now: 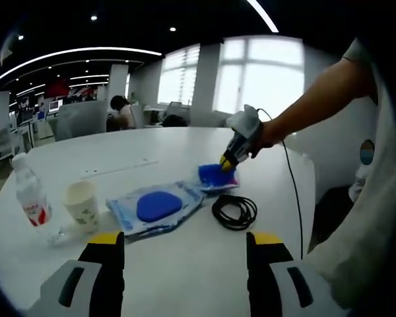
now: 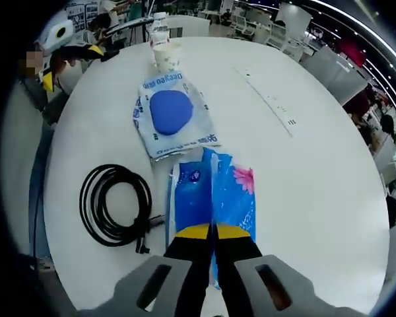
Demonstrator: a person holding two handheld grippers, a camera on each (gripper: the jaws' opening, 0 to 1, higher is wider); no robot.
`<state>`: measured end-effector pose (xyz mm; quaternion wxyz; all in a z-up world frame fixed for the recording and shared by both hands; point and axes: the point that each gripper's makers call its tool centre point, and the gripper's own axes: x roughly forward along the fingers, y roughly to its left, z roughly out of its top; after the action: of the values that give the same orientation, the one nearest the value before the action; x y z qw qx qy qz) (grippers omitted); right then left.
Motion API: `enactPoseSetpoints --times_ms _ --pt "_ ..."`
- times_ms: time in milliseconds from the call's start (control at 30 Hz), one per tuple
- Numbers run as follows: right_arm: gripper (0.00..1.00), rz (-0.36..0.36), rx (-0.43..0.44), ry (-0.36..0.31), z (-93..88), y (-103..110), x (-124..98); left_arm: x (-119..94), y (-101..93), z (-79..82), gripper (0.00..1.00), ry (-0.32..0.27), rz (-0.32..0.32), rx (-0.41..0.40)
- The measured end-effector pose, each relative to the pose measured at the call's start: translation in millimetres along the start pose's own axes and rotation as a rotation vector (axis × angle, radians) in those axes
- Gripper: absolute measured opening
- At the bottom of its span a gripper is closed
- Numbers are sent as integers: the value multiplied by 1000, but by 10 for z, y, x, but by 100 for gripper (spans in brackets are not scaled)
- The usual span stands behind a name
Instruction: Arrange the tabletop items into an orderly group along one side of the table until the central work area is clear of visible clutter.
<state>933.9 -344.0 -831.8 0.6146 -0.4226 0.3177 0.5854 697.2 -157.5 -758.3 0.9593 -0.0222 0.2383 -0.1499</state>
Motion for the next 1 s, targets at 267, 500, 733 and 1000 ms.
enactPoseSetpoints --times_ms 267,500,733,1000 --pt "0 25 -63 20 -35 12 14 0 -8 6 74 2 4 1" --pt "0 38 -148 38 -28 12 22 -2 -9 -1 74 4 11 -1" --pt "0 57 -244 72 -67 0 51 -17 -21 -7 74 8 18 -1" --pt "0 63 -350 100 -55 -9 97 -25 -10 -12 74 9 28 -3"
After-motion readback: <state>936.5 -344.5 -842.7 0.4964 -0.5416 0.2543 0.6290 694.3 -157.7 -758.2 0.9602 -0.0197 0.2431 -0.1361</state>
